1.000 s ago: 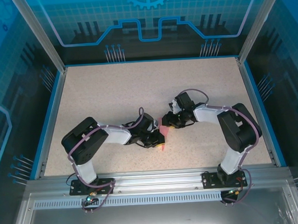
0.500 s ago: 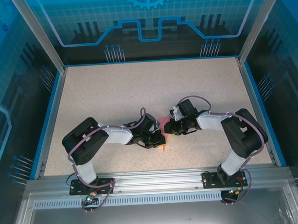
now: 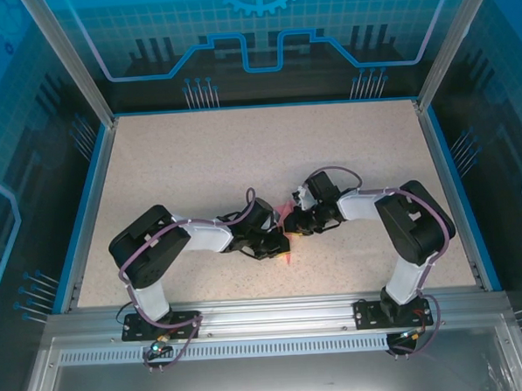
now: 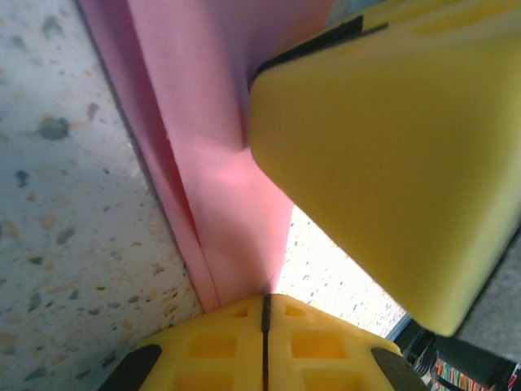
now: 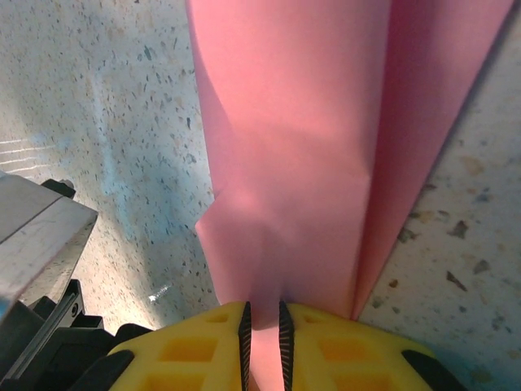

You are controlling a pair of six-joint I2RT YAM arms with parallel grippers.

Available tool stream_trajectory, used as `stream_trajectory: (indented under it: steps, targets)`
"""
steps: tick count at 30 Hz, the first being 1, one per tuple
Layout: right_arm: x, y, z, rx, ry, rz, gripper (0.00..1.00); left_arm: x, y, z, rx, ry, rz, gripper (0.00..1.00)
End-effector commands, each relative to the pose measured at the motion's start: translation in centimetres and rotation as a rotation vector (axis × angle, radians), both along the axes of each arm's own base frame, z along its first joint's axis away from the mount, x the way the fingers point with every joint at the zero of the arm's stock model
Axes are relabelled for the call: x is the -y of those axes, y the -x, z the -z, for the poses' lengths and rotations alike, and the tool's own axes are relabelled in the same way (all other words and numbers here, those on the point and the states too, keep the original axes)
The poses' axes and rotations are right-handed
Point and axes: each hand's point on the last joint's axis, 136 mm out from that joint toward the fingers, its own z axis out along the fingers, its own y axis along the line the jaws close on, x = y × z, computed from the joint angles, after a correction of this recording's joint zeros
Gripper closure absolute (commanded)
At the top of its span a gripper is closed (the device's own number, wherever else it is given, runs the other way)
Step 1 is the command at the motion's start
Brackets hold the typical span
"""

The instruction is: Fold a paper plane with a square sheet of paper (fold left side to right side)

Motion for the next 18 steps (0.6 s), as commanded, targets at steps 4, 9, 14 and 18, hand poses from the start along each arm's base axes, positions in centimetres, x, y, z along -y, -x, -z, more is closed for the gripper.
stream_trajectory:
  steps: [4,9,14,18]
  targets:
    - [0.8,-1.4,1.4,0.042,0.098,-0.018,0.8,-3.8,4.0,4.7,-0.147,-0.212,0.017,0.93]
    - [0.8,-3.4,0.3,0.076,0.081,-0.007,0.8,-3.8,4.0,4.7,-0.148,-0.214,0.019,0.94]
    - [1.0,-4.5,0.3,0.078,0.073,0.001,0.8,-3.9,4.0,4.7,-0.147,-0.214,0.02,0.94]
    - [1.3,-5.5,0.3,0.078,0.068,0.01,0.8,-3.9,4.1,4.7,-0.145,-0.215,0.021,0.94]
